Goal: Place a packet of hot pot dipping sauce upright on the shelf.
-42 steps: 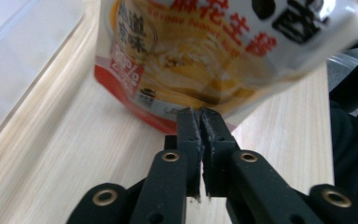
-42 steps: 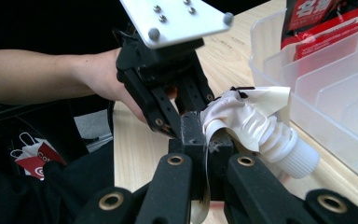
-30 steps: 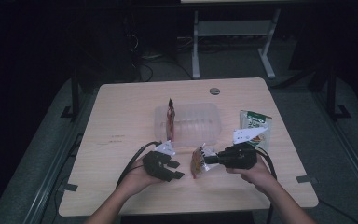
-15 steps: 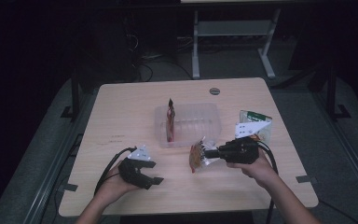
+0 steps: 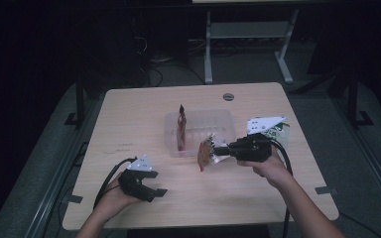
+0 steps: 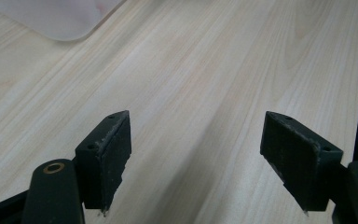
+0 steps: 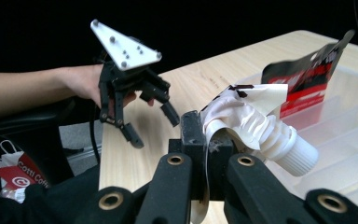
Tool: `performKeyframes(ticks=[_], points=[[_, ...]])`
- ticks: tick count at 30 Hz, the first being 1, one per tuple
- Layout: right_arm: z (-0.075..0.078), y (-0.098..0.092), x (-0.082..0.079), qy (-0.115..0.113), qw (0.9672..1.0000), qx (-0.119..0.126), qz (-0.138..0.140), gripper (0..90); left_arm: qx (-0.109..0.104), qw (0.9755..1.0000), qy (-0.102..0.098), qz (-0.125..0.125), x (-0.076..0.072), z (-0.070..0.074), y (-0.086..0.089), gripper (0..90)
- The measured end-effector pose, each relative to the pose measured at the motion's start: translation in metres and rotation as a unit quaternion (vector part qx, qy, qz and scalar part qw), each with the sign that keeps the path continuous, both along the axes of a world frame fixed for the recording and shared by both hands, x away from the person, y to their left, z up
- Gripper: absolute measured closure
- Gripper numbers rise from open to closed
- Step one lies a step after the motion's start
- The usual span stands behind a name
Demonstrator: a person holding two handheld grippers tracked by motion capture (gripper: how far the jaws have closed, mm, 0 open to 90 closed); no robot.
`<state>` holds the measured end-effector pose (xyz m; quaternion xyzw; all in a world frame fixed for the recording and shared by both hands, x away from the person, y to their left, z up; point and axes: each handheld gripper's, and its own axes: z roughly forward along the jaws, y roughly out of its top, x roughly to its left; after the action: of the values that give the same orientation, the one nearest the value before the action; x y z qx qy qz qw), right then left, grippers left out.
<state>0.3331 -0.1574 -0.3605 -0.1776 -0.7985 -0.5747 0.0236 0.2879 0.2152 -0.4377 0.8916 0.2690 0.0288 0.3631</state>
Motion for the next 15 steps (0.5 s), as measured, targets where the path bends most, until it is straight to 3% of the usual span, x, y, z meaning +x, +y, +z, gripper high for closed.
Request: performKeyframes(ticks=[7, 15], points=[[0.008, 0.006, 0.017, -0.009, 0.9999, 0.012, -0.008, 89.0, -0.004, 1.0, 0.0, 0.003, 0.001, -0.001, 0.0, 24.3], [0.006, 0.011, 0.035, -0.005, 0.9997, 0.015, -0.018, 89.0, -0.003, 1.0, -0.001, 0.004, 0.002, -0.002, 0.002, 24.1]])
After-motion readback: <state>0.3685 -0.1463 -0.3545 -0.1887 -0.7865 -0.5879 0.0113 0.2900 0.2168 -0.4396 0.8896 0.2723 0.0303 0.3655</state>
